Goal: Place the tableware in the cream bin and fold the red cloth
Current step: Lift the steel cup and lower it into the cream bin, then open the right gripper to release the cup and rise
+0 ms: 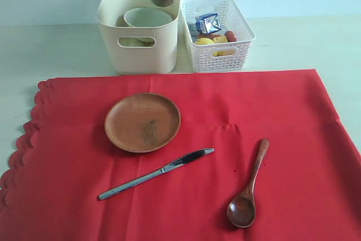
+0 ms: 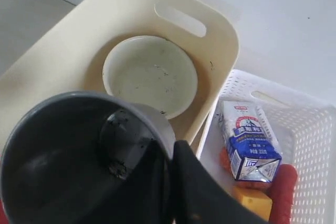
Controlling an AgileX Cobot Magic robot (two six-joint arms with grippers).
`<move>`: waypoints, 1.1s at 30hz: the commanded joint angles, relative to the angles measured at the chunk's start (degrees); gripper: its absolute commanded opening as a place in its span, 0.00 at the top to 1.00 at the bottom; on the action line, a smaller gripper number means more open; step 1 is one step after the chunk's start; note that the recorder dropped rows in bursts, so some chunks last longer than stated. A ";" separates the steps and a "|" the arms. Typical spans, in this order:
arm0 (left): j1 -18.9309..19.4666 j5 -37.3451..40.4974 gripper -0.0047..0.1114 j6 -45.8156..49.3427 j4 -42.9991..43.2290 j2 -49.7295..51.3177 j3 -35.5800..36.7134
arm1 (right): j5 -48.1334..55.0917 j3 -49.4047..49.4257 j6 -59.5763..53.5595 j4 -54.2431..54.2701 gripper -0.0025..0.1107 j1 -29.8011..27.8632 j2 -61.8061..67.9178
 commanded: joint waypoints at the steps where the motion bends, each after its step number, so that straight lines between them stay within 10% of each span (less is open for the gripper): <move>1: 0.09 -0.26 0.96 0.03 -0.41 -0.36 0.19 | -3.75 -0.37 0.39 0.84 0.98 -0.89 1.30; 25: 0.09 -0.26 0.96 0.03 -0.41 -0.36 0.19 | -8.30 -0.37 -1.48 10.12 0.98 -0.89 9.90; 33: 0.09 -0.26 0.96 0.03 -0.41 -0.36 0.19 | -8.30 -0.37 -1.61 9.67 0.74 -0.89 10.42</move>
